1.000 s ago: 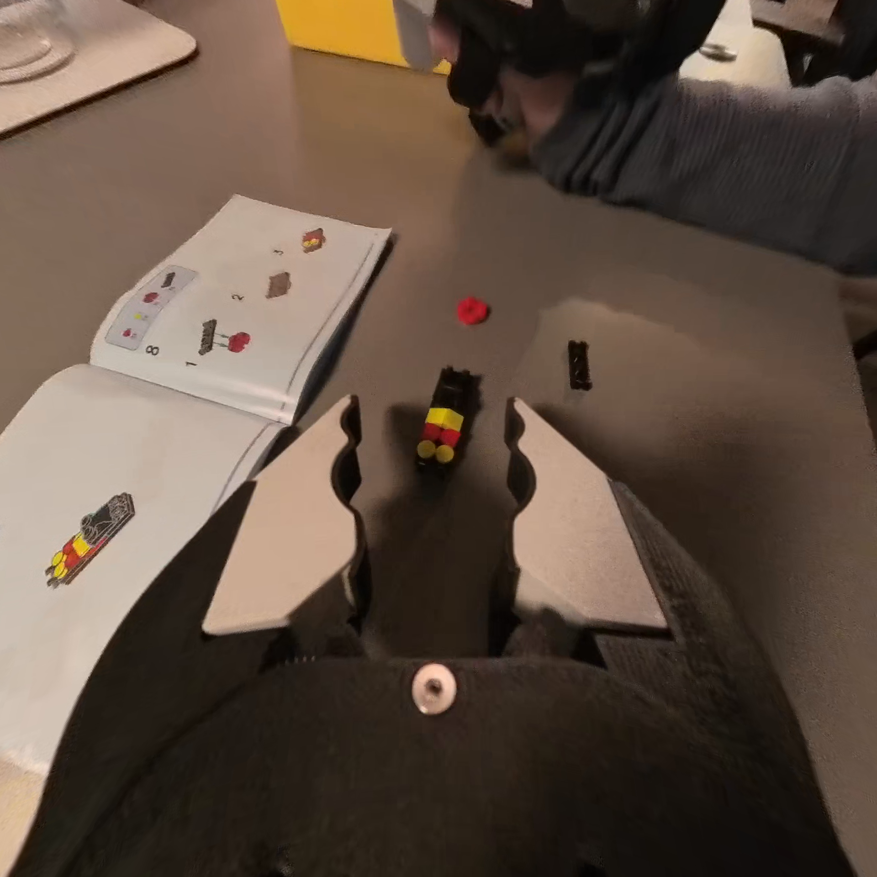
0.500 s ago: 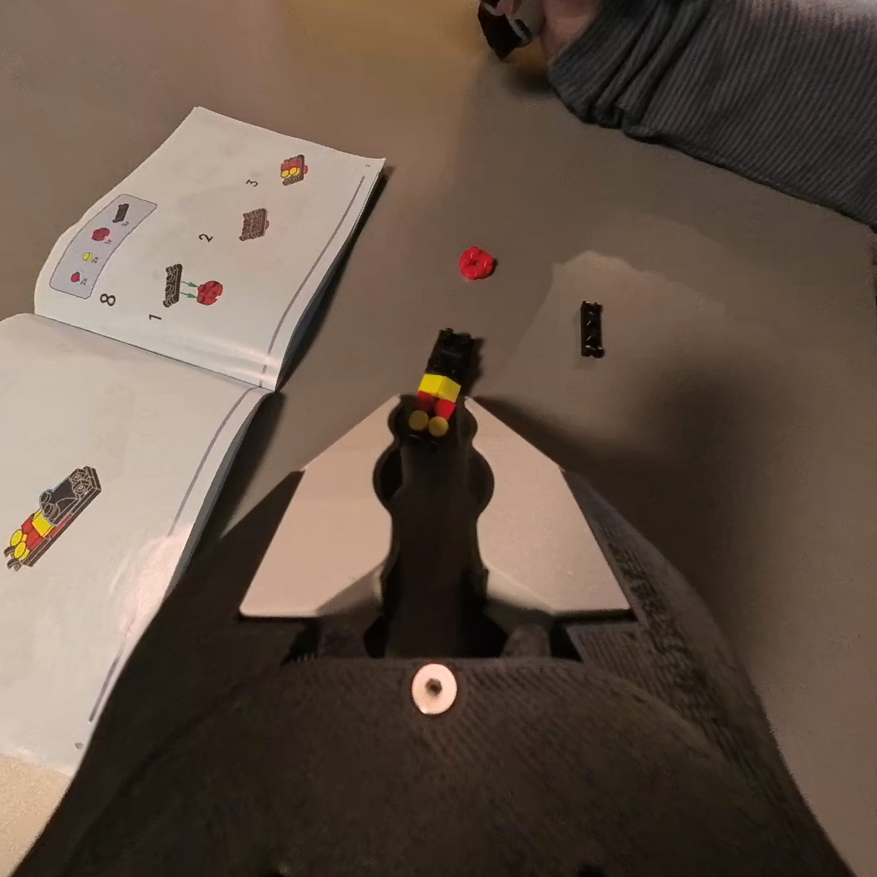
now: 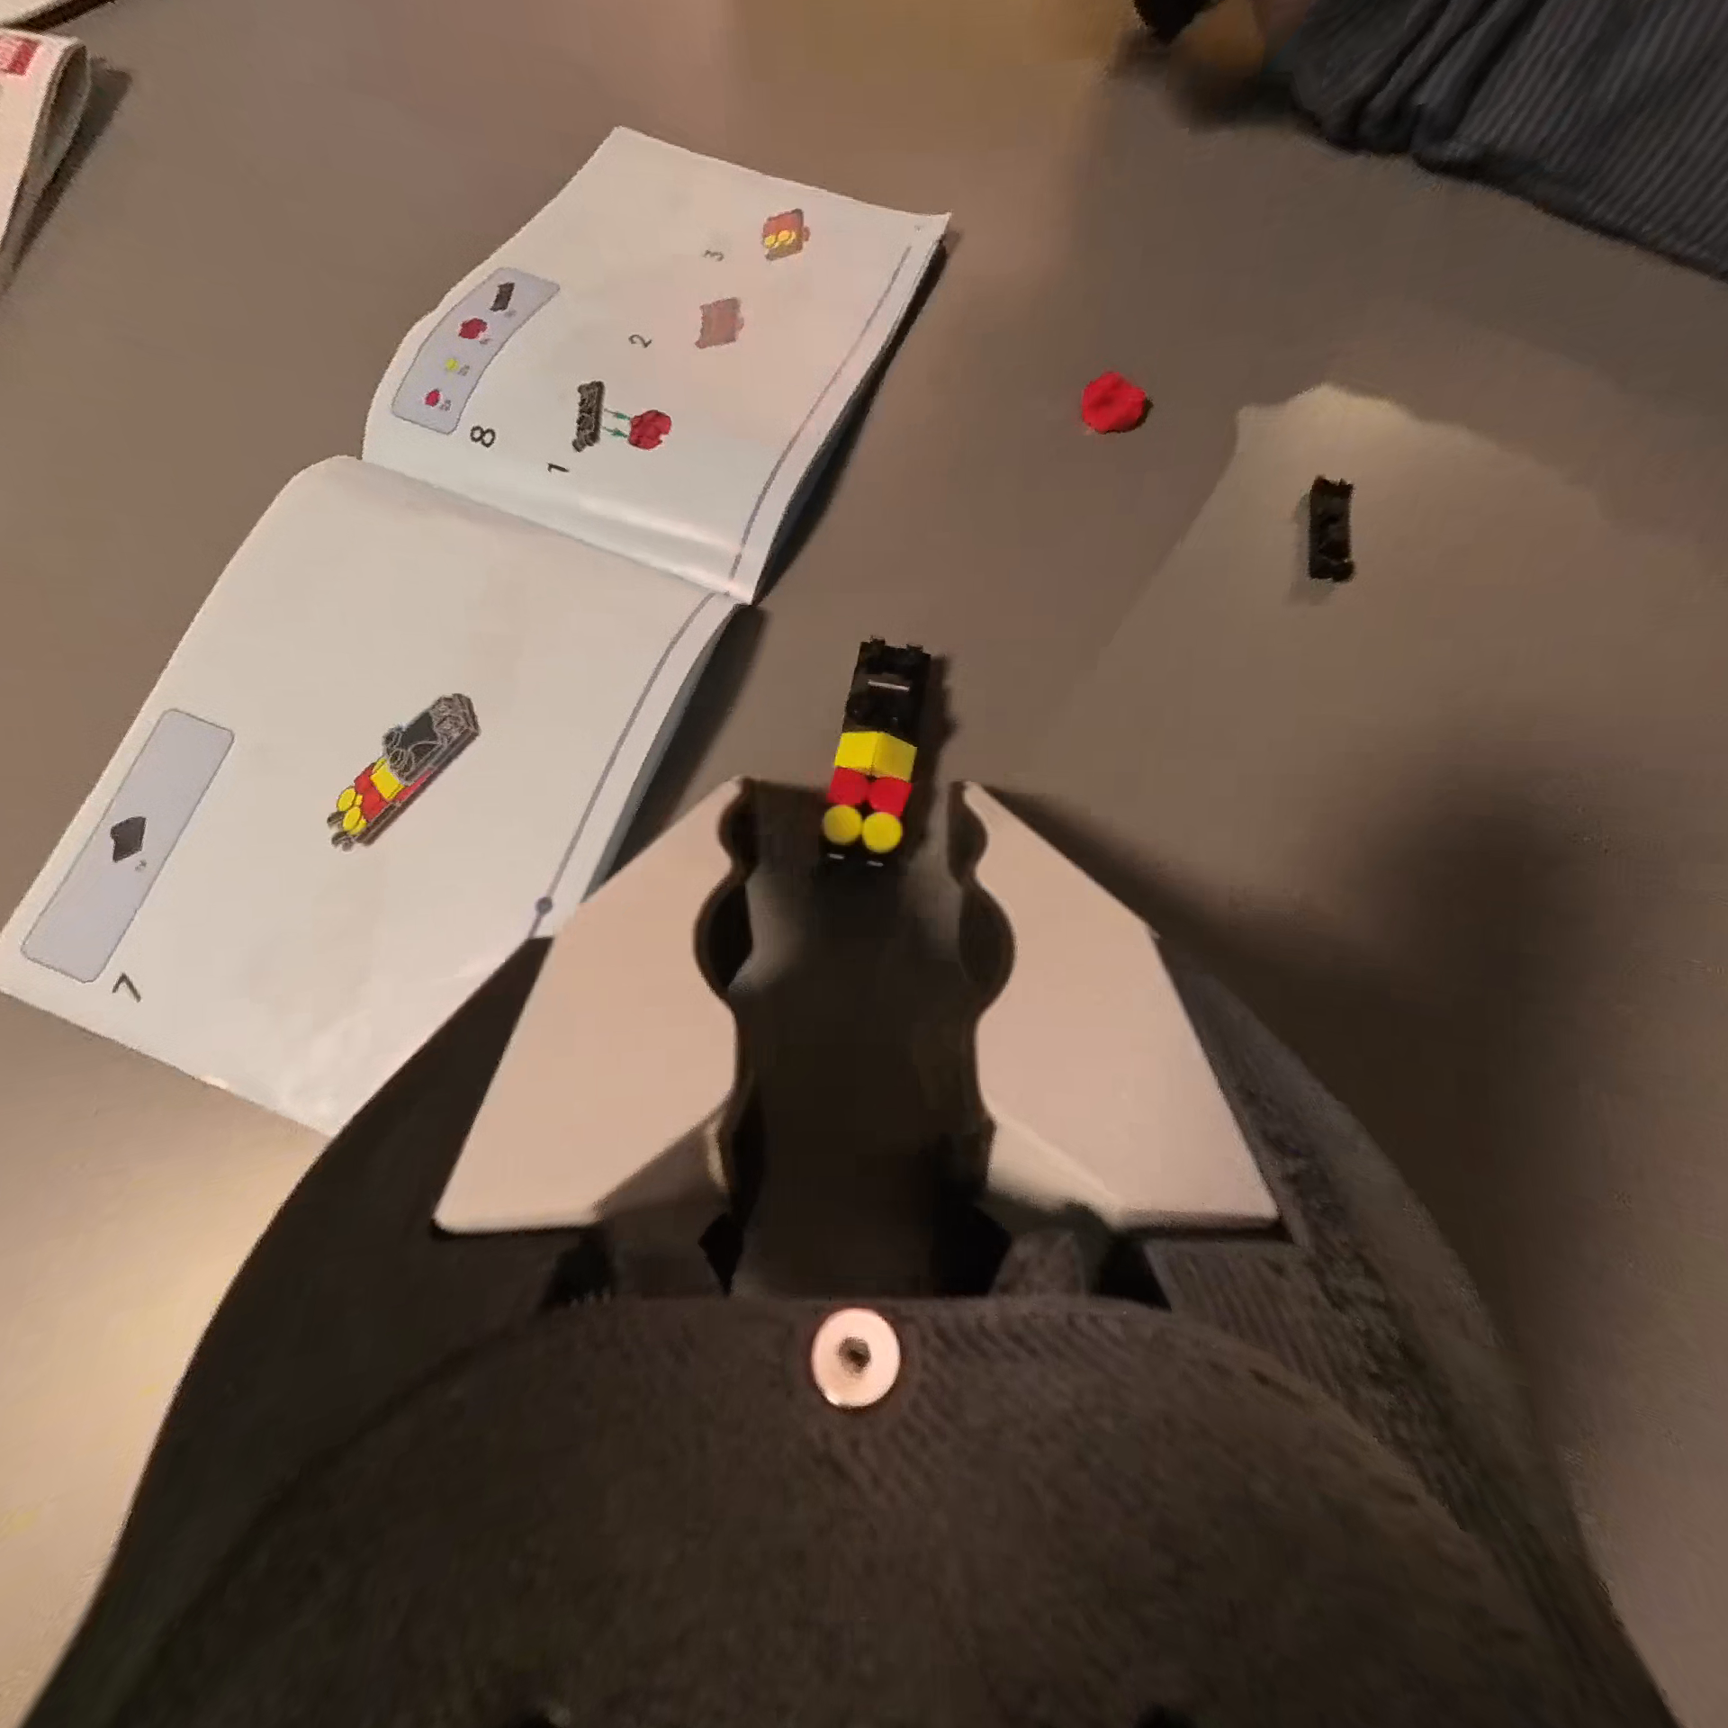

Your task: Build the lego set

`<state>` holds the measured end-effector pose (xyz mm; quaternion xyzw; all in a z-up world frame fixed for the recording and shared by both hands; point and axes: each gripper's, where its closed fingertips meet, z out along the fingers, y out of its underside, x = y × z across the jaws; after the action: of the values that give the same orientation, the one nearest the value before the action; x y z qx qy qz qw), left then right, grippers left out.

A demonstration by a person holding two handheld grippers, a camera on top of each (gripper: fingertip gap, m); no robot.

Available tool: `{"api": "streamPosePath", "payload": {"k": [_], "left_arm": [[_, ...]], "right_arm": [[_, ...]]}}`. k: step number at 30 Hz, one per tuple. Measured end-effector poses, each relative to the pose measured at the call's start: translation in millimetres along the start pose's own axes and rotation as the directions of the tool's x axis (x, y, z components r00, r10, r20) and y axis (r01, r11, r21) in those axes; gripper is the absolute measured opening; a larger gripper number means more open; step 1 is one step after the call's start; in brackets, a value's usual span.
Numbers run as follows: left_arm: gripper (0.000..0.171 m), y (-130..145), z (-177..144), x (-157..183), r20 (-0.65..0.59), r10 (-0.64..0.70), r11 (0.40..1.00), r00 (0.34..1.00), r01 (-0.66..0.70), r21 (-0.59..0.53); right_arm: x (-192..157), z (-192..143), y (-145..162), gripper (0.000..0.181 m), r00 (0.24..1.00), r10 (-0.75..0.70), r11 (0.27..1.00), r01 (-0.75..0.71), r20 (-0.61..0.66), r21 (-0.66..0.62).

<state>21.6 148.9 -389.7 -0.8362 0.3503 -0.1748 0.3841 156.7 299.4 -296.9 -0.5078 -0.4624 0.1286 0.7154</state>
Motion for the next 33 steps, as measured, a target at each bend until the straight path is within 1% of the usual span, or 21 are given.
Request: {"api": "streamPosePath", "payload": {"k": [2,4,5,6,8,9,12,15,21,28,33], "left_arm": [[0.050,-3,-1,-2,0.013,-0.002,1.000,1.000,0.001,0.018],[0.052,-8,-3,-3,0.037,0.020,0.998,0.999,-0.022,0.055],[0.052,-12,-4,-3,0.050,0.035,0.996,0.998,-0.039,0.080],[0.052,-16,-6,-2,0.063,0.050,0.993,0.997,-0.056,0.105],[0.051,-23,-9,-2,0.085,0.071,0.985,0.994,-0.083,0.149],[0.051,-26,-10,-3,0.098,0.077,0.981,0.992,-0.093,0.169],[0.050,-32,-14,-3,0.118,0.085,0.971,0.989,-0.109,0.212],[0.049,-31,-12,-3,0.117,0.089,0.973,0.989,-0.112,0.201],[0.048,-29,-10,-2,0.118,0.103,0.975,0.988,-0.124,0.182],[0.047,-29,-10,-1,0.116,0.110,0.974,0.987,-0.130,0.184],[0.046,-28,-9,0,0.117,0.122,0.975,0.986,-0.141,0.169]], "right_arm": [[-30,-3,-4,0.013,0.978,0.016,1.000,-0.015,0.208,-0.005],[-59,-13,-8,0.018,0.910,0.077,0.997,-0.067,0.407,-0.038],[-72,-20,-10,0.017,0.858,0.126,0.992,-0.104,0.498,-0.072],[-84,-28,-12,0.018,0.790,0.191,0.982,-0.148,0.582,-0.121],[-105,-44,-18,0.023,0.650,0.292,0.956,-0.204,0.701,-0.209],[-111,-49,-17,0.024,0.616,0.310,0.951,-0.198,0.725,-0.238],[-126,-57,-7,0.020,0.583,0.295,0.951,-0.100,0.757,-0.294],[-133,-62,3,0.017,0.573,0.290,0.942,-0.031,0.767,-0.333],[-138,-69,11,0.015,0.544,0.320,0.923,0.007,0.776,-0.385],[-145,-68,14,0.012,0.553,0.278,0.927,0.060,0.785,-0.370],[-155,-70,7,0.011,0.529,0.236,0.942,0.082,0.815,-0.326]]}}
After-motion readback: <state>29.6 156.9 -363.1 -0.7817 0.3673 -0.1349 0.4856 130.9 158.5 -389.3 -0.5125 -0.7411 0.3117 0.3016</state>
